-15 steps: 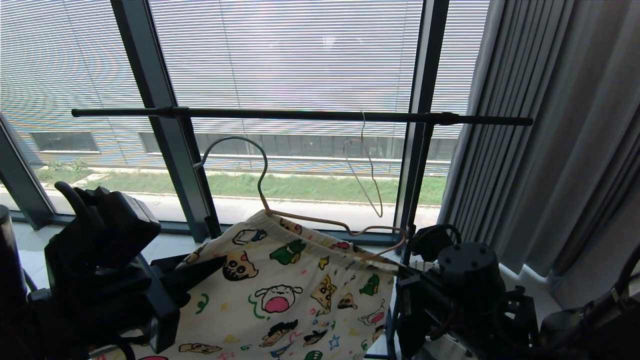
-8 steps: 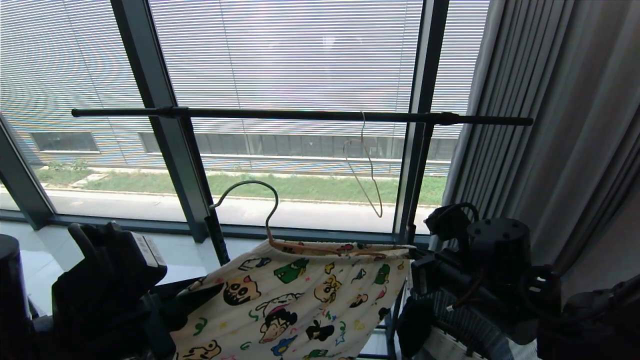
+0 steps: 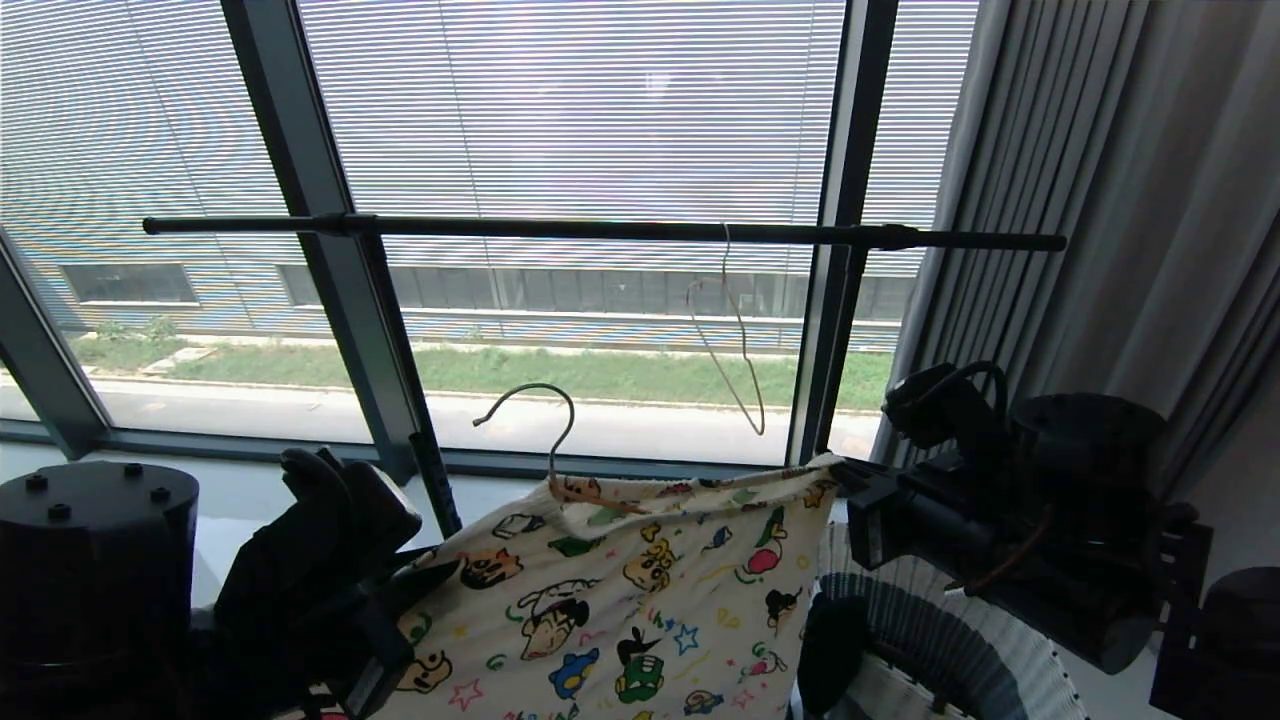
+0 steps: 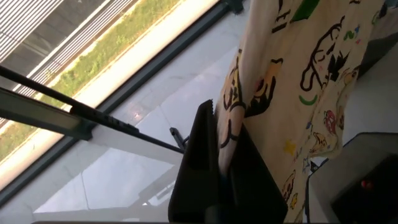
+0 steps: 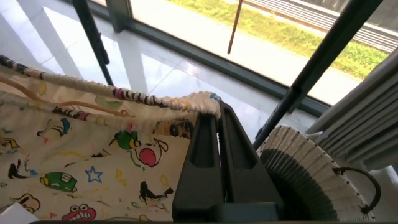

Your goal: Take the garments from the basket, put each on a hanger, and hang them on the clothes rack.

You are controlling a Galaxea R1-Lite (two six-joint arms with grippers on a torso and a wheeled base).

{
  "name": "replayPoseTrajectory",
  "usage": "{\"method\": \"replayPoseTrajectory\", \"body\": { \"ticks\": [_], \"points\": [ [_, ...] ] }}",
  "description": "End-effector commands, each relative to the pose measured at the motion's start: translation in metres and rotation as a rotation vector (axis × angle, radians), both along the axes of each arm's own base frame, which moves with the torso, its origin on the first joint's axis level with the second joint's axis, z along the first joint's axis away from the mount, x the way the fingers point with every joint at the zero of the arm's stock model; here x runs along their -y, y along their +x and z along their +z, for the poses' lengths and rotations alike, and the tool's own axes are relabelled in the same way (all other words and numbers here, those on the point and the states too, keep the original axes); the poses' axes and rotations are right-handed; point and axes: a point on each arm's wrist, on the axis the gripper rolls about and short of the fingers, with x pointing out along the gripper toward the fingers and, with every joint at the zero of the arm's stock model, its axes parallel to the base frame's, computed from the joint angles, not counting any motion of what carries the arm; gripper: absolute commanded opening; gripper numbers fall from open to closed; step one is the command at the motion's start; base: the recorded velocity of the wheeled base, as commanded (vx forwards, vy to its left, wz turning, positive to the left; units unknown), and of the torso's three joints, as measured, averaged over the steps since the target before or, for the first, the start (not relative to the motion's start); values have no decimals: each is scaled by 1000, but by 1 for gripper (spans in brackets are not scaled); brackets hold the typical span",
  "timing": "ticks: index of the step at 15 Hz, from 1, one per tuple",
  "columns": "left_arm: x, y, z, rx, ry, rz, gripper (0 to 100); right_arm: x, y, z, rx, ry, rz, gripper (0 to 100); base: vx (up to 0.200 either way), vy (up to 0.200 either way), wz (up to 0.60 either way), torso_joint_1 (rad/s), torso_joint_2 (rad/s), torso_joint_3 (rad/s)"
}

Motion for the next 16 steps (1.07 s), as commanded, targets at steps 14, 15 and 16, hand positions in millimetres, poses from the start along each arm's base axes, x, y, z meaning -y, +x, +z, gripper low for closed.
{"method": "replayPoseTrajectory", "body": {
  "ticks": [14,15,16],
  "points": [
    [6,13,8,56,-162,65,0,-8,-67,16,63,-176,286,100,0,0,0,0,0,0],
    [7,13,10,64,-176,64,0,-8,-68,16,65,-176,286,100,0,0,0,0,0,0],
    [8,13,11,77,-203,58,0,-7,-68,17,65,-171,293,100,0,0,0,0,0,0]
  ]
}}
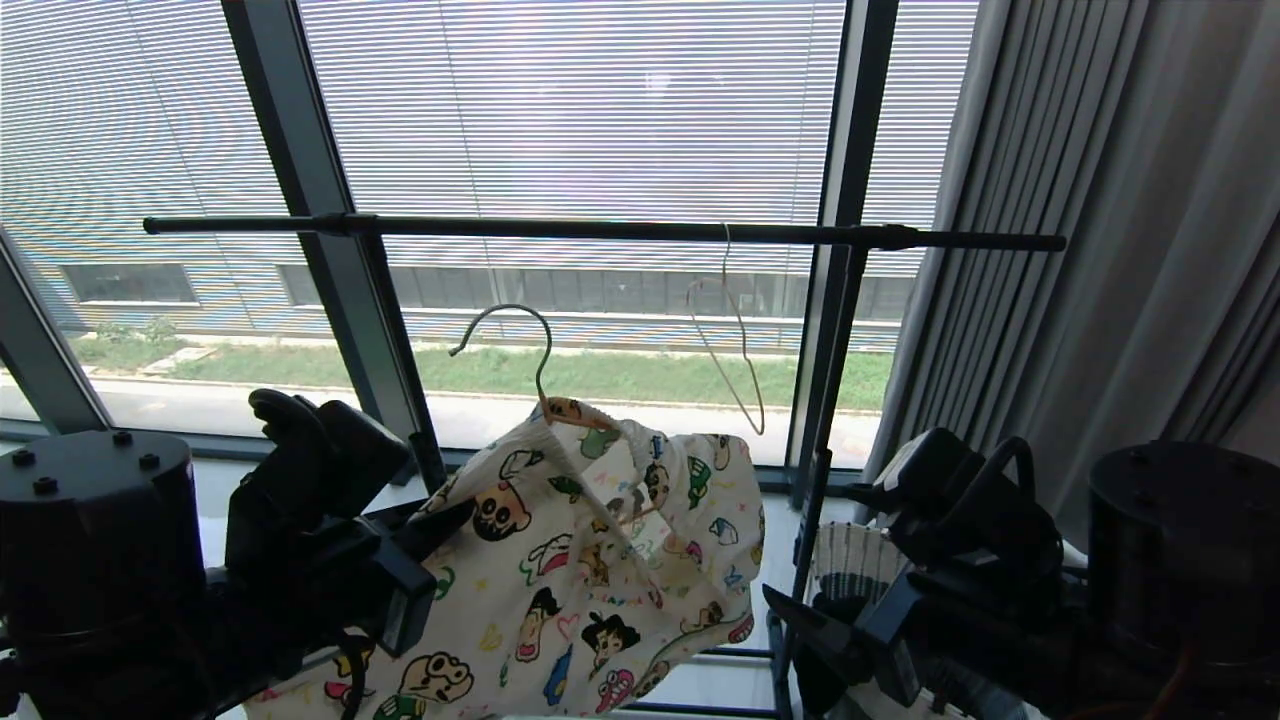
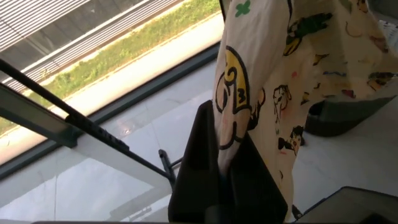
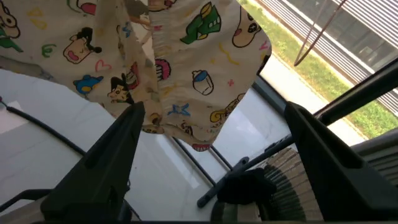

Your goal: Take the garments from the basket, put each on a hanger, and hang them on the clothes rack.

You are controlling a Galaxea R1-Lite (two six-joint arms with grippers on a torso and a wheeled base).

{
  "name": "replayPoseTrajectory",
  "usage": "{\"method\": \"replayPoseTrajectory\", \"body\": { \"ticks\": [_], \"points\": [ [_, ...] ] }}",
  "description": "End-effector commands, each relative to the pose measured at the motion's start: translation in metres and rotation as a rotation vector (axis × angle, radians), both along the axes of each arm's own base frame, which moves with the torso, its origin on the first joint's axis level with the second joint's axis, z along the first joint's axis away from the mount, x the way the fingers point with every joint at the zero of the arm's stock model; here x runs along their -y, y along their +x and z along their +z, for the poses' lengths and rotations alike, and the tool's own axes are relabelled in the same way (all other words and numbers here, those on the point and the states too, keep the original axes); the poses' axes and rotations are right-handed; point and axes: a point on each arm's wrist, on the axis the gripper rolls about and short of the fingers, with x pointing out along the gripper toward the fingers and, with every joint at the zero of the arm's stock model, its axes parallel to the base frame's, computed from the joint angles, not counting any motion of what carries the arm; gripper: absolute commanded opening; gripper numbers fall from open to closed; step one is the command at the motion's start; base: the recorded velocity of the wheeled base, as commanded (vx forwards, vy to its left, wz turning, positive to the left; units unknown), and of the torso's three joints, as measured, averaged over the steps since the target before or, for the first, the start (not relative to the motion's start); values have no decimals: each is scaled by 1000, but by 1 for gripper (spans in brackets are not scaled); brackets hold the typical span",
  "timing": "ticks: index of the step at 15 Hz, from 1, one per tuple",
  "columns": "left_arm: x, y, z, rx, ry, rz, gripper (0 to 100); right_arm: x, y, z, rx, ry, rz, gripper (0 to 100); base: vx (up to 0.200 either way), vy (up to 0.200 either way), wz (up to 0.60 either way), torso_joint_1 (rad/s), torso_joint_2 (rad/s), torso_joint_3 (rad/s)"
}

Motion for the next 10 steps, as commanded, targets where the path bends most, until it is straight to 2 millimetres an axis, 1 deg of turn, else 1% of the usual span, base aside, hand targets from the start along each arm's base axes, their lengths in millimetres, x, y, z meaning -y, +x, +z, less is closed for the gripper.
{"method": "replayPoseTrajectory", "body": {
  "ticks": [1,2,4,5,7,9,10],
  "points": [
    [5,-1,1,10,-31,-22,0,2,0,2,3,4,3,100,0,0,0,0,0,0],
    [9,-4,2,4,-54,-39,0,4,0,5,6,-5,17,100,0,0,0,0,0,0],
    [20,-8,1,-17,-78,-89,0,15,5,14,21,-46,92,100,0,0,0,0,0,0],
    [27,-10,0,-14,-80,-126,0,24,10,23,32,-84,142,100,0,0,0,0,0,0],
    [42,-9,-4,-3,-89,-183,0,34,19,43,54,-129,210,100,0,0,0,0,0,0],
    [56,-9,-10,-11,-86,-240,0,35,25,59,73,-152,253,100,0,0,0,0,0,0],
    [59,-11,-11,-17,-84,-284,0,34,25,63,73,-161,271,100,0,0,0,0,0,0]
  ]
}}
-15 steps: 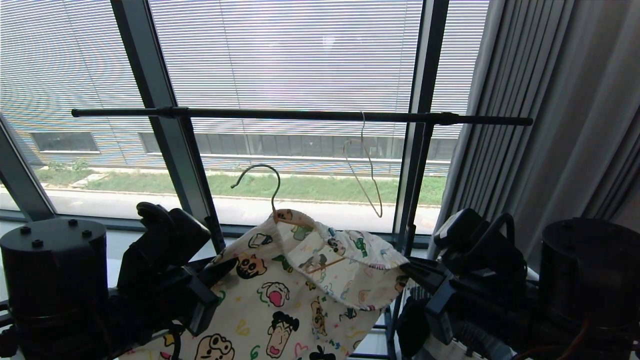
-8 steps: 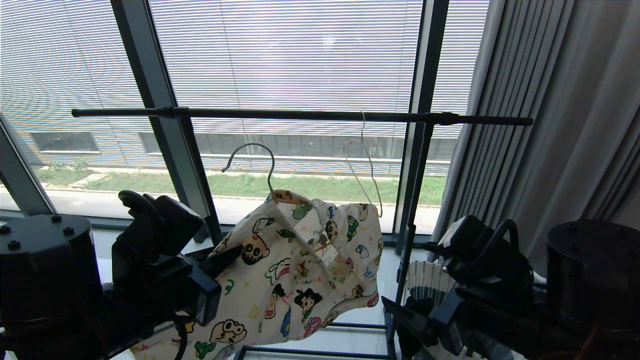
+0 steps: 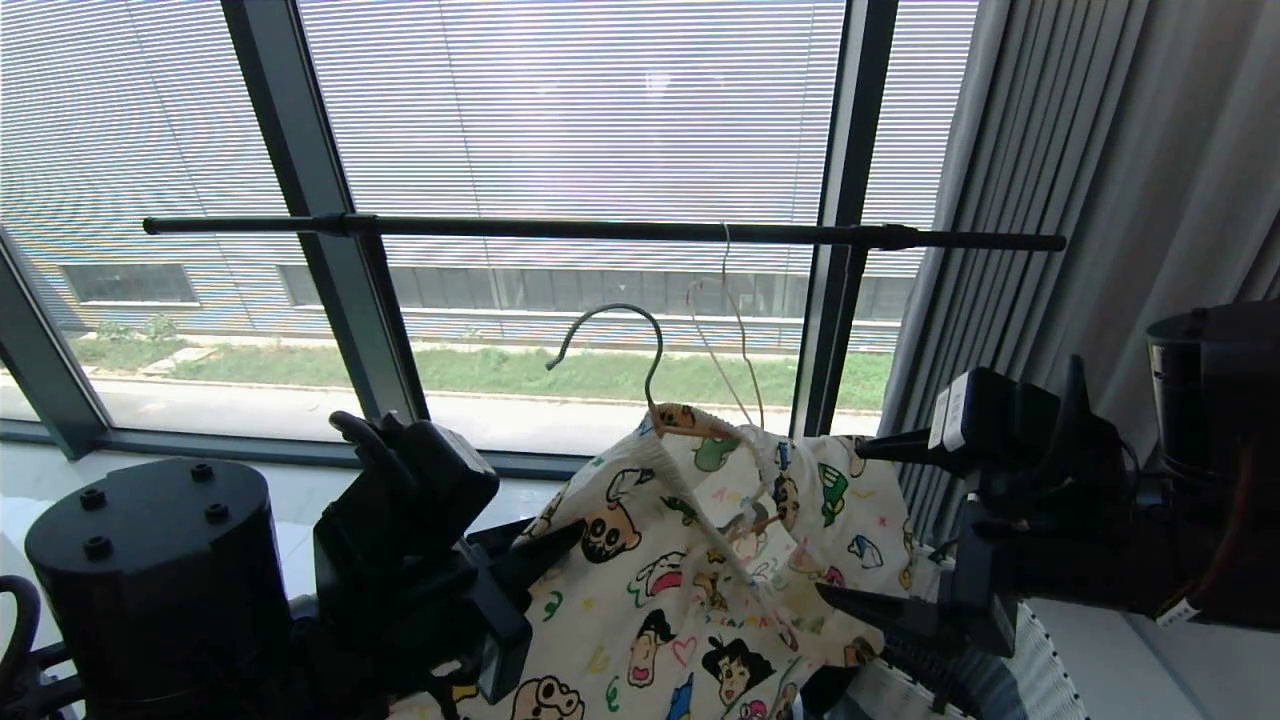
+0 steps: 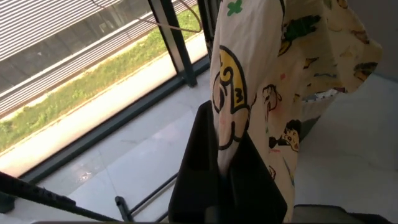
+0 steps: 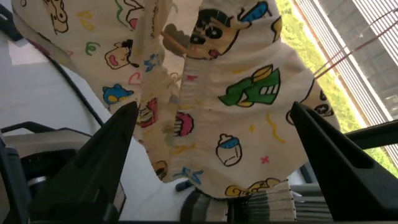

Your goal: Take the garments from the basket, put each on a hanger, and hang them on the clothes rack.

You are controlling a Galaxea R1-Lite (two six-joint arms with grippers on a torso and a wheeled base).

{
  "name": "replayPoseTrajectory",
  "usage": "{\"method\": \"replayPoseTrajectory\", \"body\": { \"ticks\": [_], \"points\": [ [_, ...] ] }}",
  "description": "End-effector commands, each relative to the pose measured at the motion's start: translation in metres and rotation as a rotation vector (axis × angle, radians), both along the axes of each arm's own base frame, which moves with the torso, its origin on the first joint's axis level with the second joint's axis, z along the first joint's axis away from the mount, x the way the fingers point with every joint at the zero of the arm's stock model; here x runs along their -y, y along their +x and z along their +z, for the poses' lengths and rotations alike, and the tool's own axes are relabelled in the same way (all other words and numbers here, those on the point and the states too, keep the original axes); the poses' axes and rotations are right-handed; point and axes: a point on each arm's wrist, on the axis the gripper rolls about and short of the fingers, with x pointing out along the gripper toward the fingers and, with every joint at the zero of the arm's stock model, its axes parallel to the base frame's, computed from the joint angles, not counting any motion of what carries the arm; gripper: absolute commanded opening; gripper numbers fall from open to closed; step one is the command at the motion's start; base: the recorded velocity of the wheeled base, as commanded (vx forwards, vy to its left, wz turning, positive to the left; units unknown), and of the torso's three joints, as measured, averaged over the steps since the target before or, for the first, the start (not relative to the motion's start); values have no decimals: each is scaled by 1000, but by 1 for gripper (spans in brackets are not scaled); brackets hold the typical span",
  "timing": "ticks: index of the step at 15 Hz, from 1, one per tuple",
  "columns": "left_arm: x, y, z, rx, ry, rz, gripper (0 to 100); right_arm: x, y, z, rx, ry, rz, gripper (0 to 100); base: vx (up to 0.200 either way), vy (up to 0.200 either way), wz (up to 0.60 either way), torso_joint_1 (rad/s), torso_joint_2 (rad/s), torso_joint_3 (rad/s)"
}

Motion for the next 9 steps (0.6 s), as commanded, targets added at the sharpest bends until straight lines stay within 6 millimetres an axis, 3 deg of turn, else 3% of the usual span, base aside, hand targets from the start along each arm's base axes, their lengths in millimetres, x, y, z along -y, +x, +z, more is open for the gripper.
{"method": "replayPoseTrajectory", "body": {
  "ticks": [1,5,9],
  "points": [
    [9,-1,-10,-30,34,-78,0,1,4,18,30,12,15,100,0,0,0,0,0,0],
    [13,-6,-11,-2,62,-142,0,-4,4,11,9,-47,100,100,0,0,0,0,0,0],
    [18,-12,-9,5,59,-178,0,-28,17,-5,-55,-110,147,100,0,0,0,0,0,0]
  ]
}}
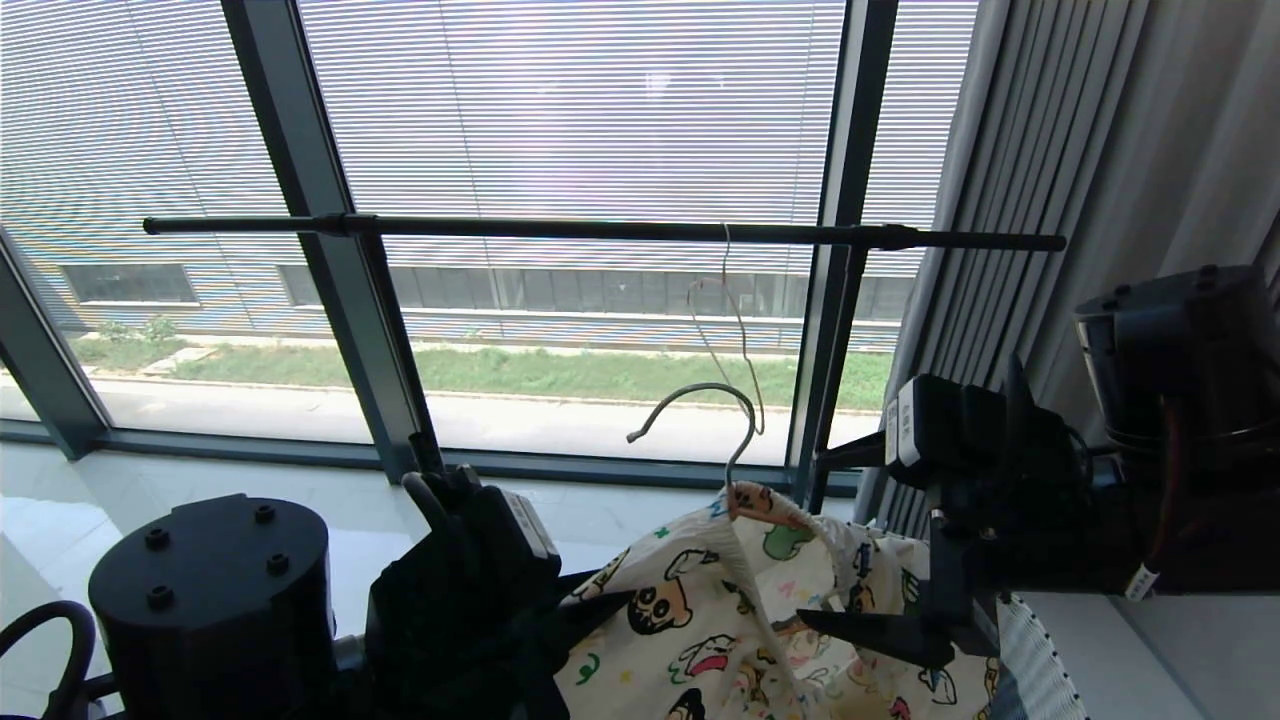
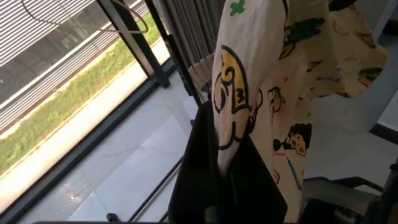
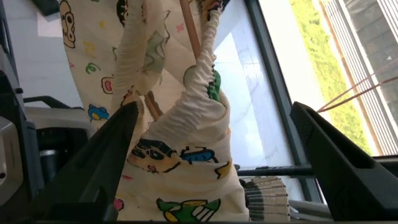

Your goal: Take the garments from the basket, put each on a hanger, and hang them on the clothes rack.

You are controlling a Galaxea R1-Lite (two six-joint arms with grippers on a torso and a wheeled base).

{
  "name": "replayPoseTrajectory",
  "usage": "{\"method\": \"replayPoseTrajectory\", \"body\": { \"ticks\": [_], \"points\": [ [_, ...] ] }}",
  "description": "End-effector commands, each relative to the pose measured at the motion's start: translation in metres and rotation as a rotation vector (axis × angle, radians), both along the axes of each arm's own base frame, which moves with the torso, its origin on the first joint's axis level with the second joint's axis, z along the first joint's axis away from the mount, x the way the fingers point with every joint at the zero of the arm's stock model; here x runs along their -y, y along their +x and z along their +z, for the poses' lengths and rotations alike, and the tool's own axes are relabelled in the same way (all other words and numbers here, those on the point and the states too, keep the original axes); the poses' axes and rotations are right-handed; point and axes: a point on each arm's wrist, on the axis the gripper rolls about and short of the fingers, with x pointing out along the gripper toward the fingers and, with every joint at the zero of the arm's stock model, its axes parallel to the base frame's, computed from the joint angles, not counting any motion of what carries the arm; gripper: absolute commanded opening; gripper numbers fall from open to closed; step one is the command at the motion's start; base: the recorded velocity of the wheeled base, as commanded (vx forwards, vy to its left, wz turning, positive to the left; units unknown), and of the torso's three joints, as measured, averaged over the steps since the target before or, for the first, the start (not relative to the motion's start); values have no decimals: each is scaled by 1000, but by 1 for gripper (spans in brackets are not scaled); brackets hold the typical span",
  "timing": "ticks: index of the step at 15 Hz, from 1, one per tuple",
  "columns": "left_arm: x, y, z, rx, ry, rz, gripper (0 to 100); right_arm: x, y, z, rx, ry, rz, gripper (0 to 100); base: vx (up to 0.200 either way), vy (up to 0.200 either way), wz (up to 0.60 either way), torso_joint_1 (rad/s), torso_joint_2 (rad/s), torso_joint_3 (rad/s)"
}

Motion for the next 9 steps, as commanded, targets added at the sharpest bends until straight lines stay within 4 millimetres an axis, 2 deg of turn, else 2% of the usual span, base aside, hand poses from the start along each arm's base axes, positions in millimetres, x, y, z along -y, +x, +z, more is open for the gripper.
{"method": "replayPoseTrajectory", "body": {
  "ticks": [1,8,9],
  "points": [
    [2,-3,2,5,-5,-14,0,-16,14,-13,-36,-39,5,100,0,0,0,0,0,0],
    [2,-4,4,15,-13,-21,0,-18,22,-25,-84,-93,-17,100,0,0,0,0,0,0],
    [2,-5,4,18,-8,-22,0,-17,22,-25,-83,-92,-20,0,0,0,0,0,0,0]
  ]
}}
